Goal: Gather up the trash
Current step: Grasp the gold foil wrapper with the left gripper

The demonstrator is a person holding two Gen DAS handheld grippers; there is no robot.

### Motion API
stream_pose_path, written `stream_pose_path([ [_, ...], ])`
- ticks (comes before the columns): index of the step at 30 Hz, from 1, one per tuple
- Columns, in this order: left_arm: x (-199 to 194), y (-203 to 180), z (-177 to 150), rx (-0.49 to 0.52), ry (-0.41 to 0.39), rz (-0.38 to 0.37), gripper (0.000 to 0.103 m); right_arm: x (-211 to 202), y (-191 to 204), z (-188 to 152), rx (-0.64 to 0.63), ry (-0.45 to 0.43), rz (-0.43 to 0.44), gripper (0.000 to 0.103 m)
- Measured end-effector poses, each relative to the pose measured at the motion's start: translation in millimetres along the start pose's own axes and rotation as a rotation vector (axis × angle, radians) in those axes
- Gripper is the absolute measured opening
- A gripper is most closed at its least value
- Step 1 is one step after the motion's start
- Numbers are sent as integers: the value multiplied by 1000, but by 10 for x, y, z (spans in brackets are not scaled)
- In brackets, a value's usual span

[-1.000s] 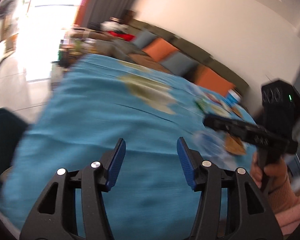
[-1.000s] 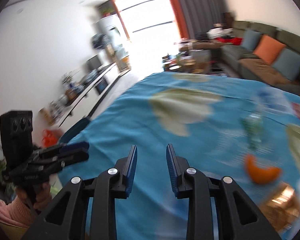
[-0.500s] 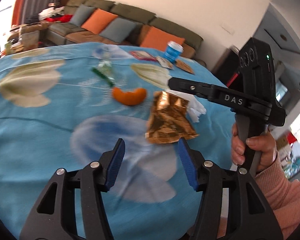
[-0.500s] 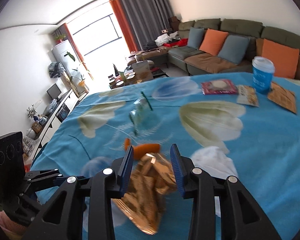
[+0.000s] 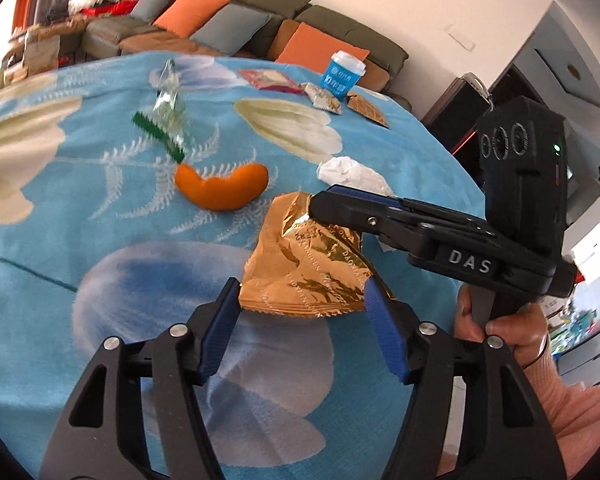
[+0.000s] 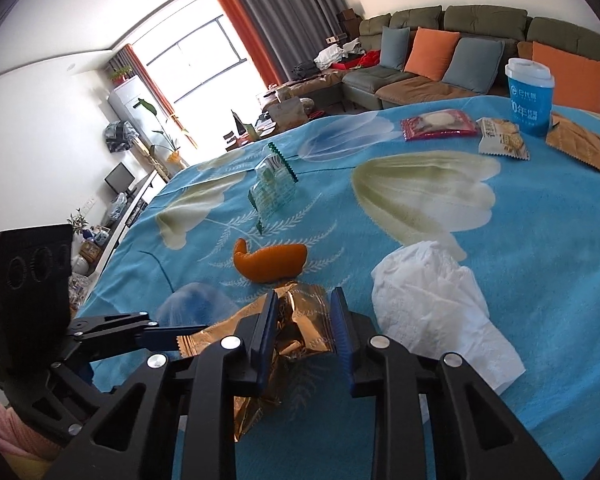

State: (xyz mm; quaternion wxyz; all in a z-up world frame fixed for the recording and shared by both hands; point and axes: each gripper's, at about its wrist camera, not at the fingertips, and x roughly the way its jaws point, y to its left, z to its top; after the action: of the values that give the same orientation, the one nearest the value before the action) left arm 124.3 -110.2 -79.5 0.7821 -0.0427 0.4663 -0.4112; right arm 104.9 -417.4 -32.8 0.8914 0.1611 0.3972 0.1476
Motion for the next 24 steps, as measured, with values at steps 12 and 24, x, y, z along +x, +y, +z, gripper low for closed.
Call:
stream_pose_path([
  [12,-101,134,-100,-124,0,-108,51,-4,58,-40,8,10,43,26],
  [24,-336,297,-178,-146,-53,-50,10,131,190,112,-1,4,59,34],
])
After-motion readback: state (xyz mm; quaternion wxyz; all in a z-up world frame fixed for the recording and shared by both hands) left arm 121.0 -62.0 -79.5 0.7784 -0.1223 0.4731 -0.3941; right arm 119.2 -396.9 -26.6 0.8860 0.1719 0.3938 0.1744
